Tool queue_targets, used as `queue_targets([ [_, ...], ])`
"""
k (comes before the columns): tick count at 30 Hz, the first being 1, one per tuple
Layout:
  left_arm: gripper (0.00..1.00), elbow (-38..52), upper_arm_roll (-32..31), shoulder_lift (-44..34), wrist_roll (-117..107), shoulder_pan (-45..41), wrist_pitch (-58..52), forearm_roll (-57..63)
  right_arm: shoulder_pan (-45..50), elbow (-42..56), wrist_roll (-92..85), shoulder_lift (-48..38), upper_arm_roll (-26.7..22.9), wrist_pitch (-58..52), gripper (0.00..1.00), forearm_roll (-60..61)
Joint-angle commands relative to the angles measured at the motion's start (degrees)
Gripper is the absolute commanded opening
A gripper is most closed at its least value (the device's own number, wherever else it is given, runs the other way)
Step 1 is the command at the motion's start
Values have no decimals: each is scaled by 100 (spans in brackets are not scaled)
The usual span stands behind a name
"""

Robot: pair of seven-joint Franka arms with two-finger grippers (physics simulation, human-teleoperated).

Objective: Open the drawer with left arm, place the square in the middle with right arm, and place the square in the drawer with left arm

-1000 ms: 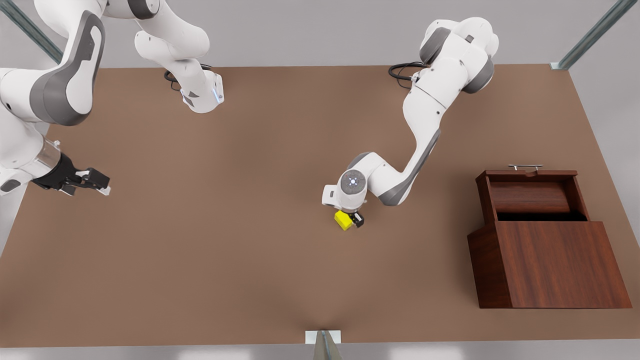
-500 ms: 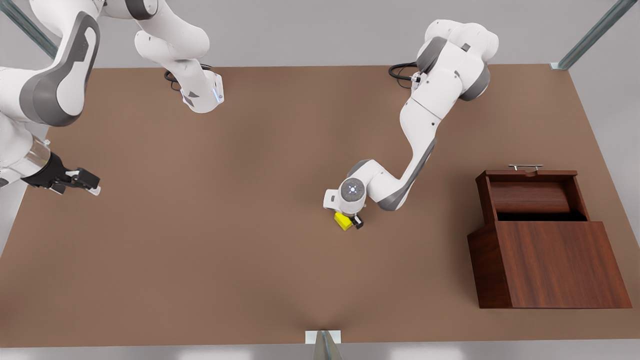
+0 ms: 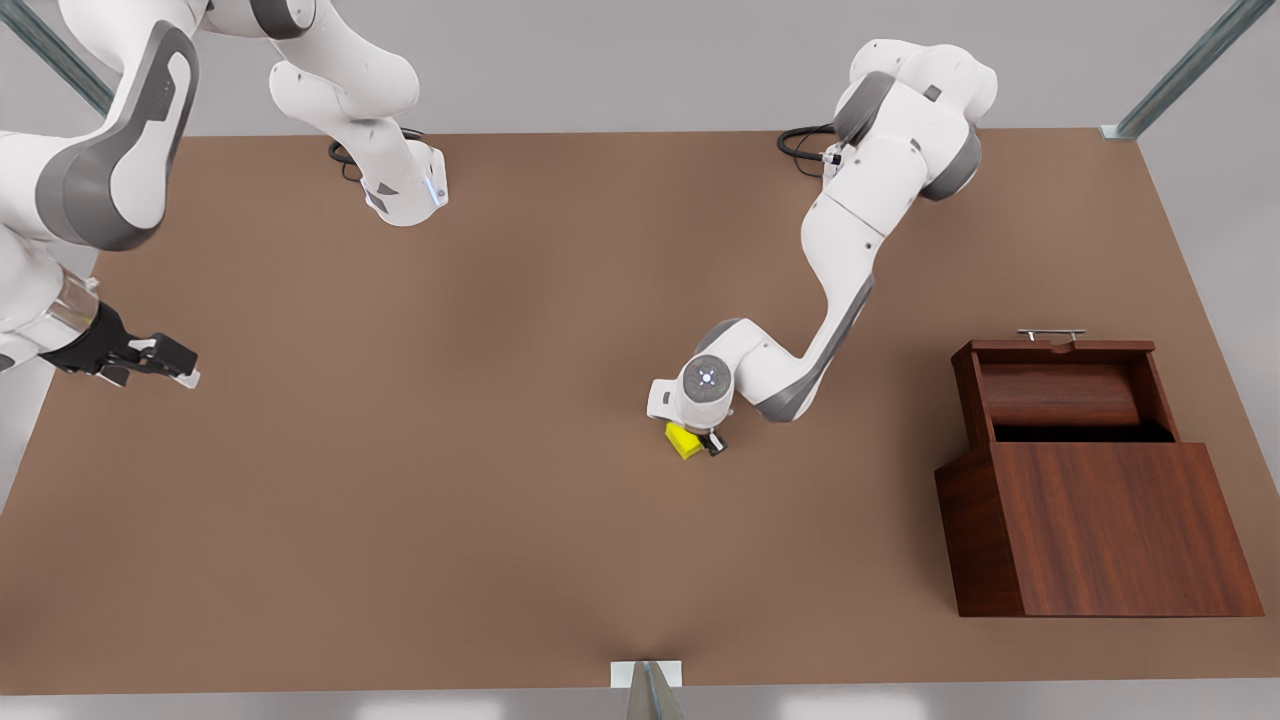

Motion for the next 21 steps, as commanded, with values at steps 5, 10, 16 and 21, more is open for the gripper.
queue_targets([
  [5, 70, -26, -35, -751, 11, 35, -829, -125, 4, 17, 0, 25, 16, 5, 100, -1],
  [10, 71, -474, 105, -2245, 820, 105, -2086, -679, 13, 17, 9, 34, 16, -4, 100, -1],
  [16, 71, -755, 1705, -2940, 3474, 97, -2368, -1233, 31, 17, 18, 43, 16, 14, 100, -1],
  [21, 71, -799, 2847, -2966, 5214, 88, -2482, -1382, 13, 17, 0, 43, 16, 14, 100, -1],
])
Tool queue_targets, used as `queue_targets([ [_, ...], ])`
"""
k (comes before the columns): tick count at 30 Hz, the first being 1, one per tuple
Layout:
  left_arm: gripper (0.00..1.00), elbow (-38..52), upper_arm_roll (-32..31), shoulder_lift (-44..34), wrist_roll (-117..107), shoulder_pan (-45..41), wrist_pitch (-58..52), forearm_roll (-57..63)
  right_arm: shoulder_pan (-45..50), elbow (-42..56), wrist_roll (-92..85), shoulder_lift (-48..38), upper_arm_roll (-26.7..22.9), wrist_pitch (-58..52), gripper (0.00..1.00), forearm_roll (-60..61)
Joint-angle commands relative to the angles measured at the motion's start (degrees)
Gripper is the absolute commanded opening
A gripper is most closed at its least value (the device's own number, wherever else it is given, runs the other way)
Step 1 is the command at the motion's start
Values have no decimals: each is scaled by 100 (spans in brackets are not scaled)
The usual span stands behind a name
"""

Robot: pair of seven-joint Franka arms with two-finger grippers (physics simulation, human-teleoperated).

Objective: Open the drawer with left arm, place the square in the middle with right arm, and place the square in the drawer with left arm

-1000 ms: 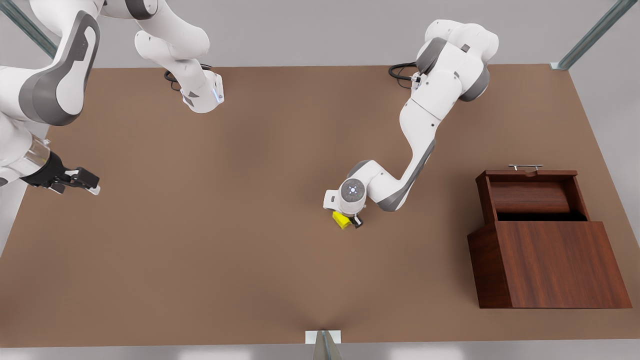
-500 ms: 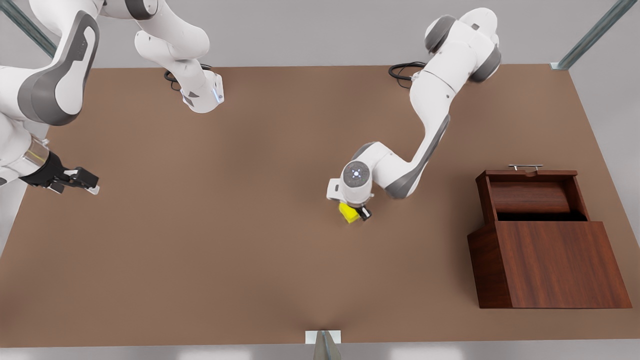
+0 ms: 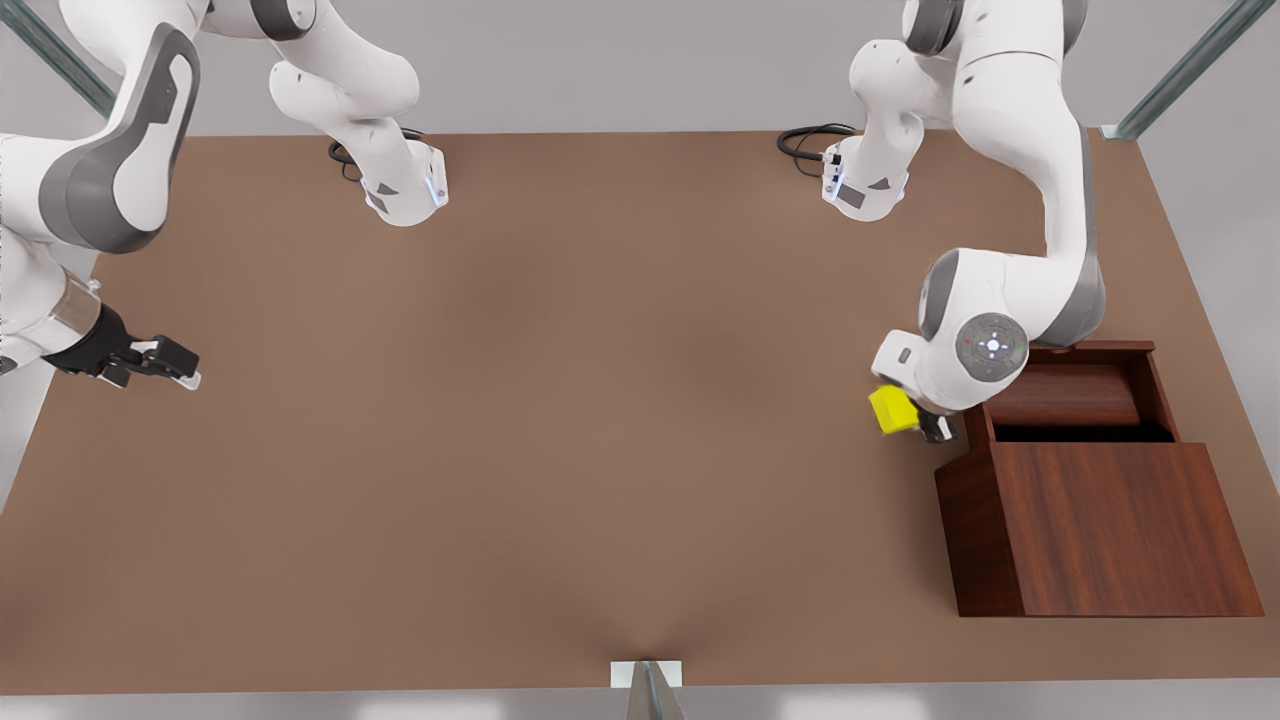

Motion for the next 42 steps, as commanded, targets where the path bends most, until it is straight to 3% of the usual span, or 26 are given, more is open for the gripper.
queue_targets([
  [1, 72, 0, 107, 1, 128, -20, -16, -117, -13, 0, 0, 18, -9, 13, 100, 11],
  [12, 72, -202, 1461, -8, 1912, 33, -68, -205, -40, 88, 18, 26, -53, 101, 100, 19],
  [21, 75, -202, 1645, 176, 2871, 859, 11, -205, -57, 88, 26, 44, -53, 180, 100, 46],
  [22, 100, -202, 1645, 238, 2915, 956, 2, -196, -49, 88, 35, 26, -62, 250, 100, 28],
  [27, 100, -185, 1698, 370, 2915, 965, 2, -196, -49, 88, 35, 26, -62, 259, 100, 11],
  [29, 100, -132, 1777, 361, 2407, 947, -68, -196, -57, 88, 35, 26, -88, 259, 100, 19],
  [32, 100, 386, 1707, 211, -503, 859, -815, -240, -57, 88, 44, 9, -88, 250, 100, 19],
  [34, 100, 755, 1707, 211, -2178, 859, -1175, -1082, -66, 88, 44, 9, -88, 250, 100, 19],
  [37, 100, 1301, 856, 203, -4922, 912, -616, -1084, -66, 88, 44, 9, -88, 259, 100, 28],
  [40, 100, 1230, -1386, -87, -7025, 2133, 564, -143, -66, 88, 44, 18, -88, 268, 100, 37],
  [42, 100, 1091, -1957, -272, -7061, 2467, 687, 23, -92, 97, 44, 18, -97, 277, 100, 55],
])
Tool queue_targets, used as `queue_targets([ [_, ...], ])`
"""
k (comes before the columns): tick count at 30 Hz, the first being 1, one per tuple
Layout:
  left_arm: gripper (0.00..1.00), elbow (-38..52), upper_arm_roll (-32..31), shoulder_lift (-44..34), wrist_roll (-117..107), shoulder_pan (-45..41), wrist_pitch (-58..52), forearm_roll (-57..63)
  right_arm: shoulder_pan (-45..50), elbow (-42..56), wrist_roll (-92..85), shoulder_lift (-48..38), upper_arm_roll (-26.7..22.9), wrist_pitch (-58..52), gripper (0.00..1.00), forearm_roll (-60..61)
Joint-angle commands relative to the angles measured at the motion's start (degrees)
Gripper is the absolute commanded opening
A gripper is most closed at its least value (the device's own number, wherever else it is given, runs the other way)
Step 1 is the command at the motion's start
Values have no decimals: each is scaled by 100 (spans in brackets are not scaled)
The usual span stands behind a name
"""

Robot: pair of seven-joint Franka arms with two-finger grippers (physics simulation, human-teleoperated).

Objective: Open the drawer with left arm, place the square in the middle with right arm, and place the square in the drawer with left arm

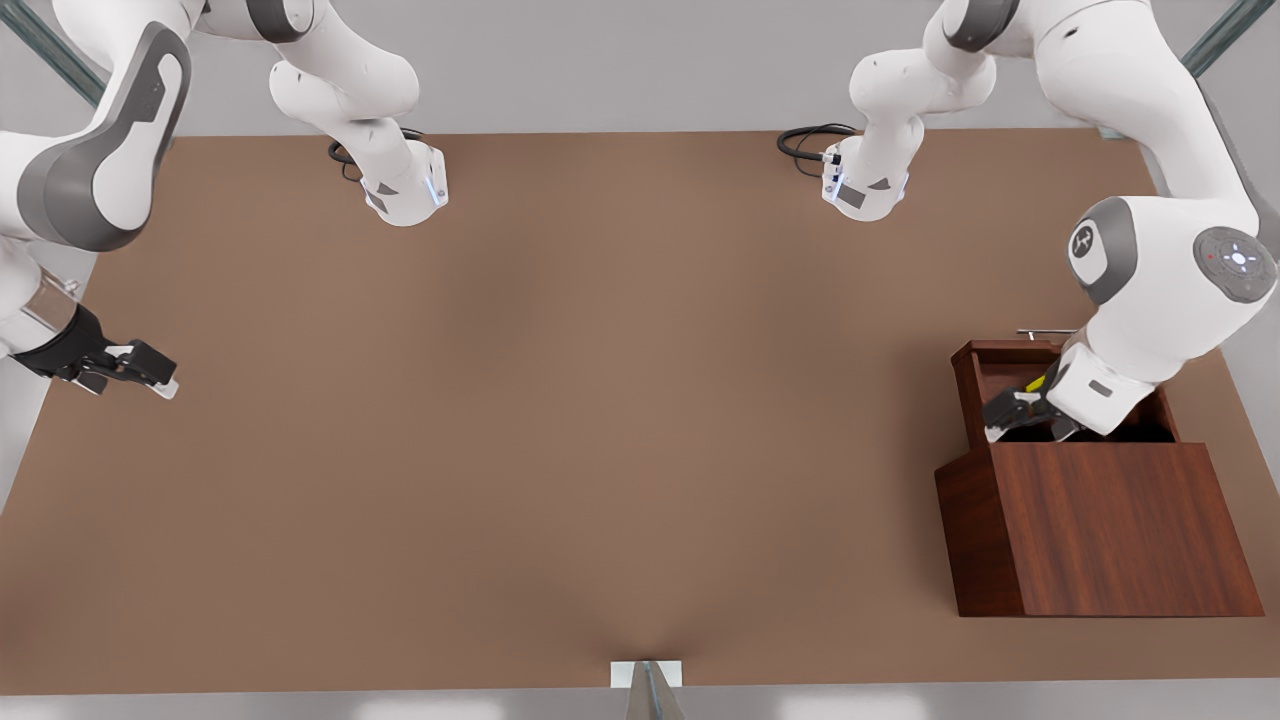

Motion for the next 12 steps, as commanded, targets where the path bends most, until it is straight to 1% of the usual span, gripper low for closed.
queue_targets([
  [1, 100, -24, -74, -18, -2, 13, 2, 598, -3, 3, 0, -1, 0, 0, 100, 0],
  [3, 100, -401, -91, -219, 7, -5, 240, 607, 5, 3, 0, -1, 0, 0, 100, 0],
  [7, 100, -516, -83, -316, 25, -48, 178, 616, -3, -5, 0, 8, 0, 70, 100, 9],
  [8, 100, -507, -21, -316, 16, -215, 169, 642, -3, -5, 0, 8, 0, 70, 100, 9],
  [10, 100, -498, 313, -316, 16, -523, 169, 642, -3, 3, 0, 8, 0, 70, 100, 9],
  [12, 100, -489, 410, -325, 16, -602, 161, 642, 5, -5, 0, 8, 0, 70, 100, 9],
])
